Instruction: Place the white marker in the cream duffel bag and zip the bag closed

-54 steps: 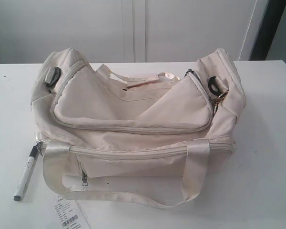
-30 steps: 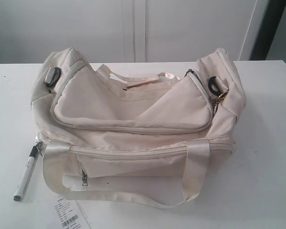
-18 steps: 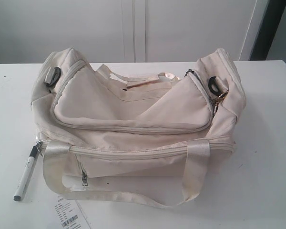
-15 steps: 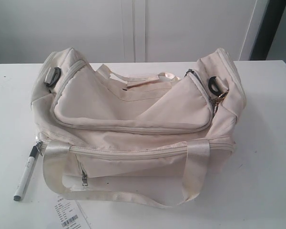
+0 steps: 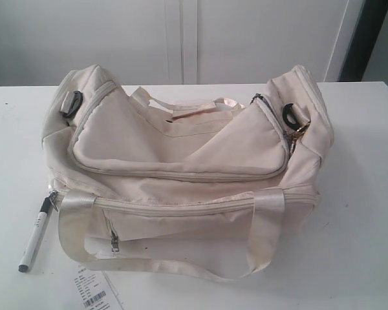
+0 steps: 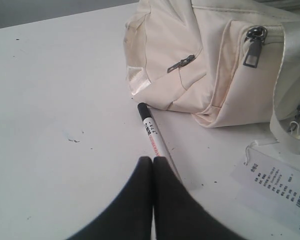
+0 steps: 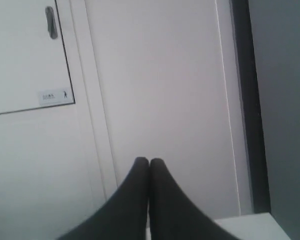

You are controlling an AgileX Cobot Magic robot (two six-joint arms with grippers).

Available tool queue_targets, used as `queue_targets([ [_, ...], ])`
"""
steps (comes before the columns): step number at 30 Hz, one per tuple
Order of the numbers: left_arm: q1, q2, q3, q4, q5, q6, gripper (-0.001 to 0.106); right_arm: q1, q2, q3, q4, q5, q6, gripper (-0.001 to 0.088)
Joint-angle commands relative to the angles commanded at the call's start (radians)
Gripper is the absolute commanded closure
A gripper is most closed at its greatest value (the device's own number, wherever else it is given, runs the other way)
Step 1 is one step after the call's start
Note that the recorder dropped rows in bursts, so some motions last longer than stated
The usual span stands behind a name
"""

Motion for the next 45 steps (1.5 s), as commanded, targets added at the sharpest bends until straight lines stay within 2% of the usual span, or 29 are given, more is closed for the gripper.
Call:
queue_targets([
  [5,0.000,0.000,0.000,0.000,0.000,0.000,0.105,0.000,0.119,-0.120,-0.034,0.163,-0.030,0.0868],
  [14,0.000,0.000,0.000,0.000,0.000,0.000,0.105,0.000,0.305,-0.327,0.000,0.457,-0.204,0.0868],
  [19,0.000,0.000,0.000,0.000,0.000,0.000,0.105,0.000,0.405,-0.442,0.123,0.592,-0.339,0.0868],
  [24,0.000,0.000,0.000,0.000,0.000,0.000,0.105,0.000,0.513,-0.551,0.303,0.725,-0.506,0.0868],
  [29,0.000,0.000,0.000,0.000,0.000,0.000,0.105,0.000,0.629,-0.669,0.361,0.816,-0.534,0.0861],
  [31,0.000,0.000,0.000,0.000,0.000,0.000,0.105,0.000,0.671,-0.703,0.385,0.851,-0.570,0.0811],
  [33,0.000,0.000,0.000,0.000,0.000,0.000,0.105,0.000,0.703,-0.728,0.431,0.879,-0.612,0.0722],
  [38,0.000,0.000,0.000,0.000,0.000,0.000,0.105,0.000,0.779,-0.776,0.534,0.899,-0.649,0.0377],
  [42,0.000,0.000,0.000,0.000,0.000,0.000,0.105,0.000,0.848,-0.799,0.581,0.903,-0.722,0.0185],
  [45,0.000,0.000,0.000,0.000,0.000,0.000,0.105,0.000,0.920,-0.844,0.581,0.898,-0.724,0.0172],
])
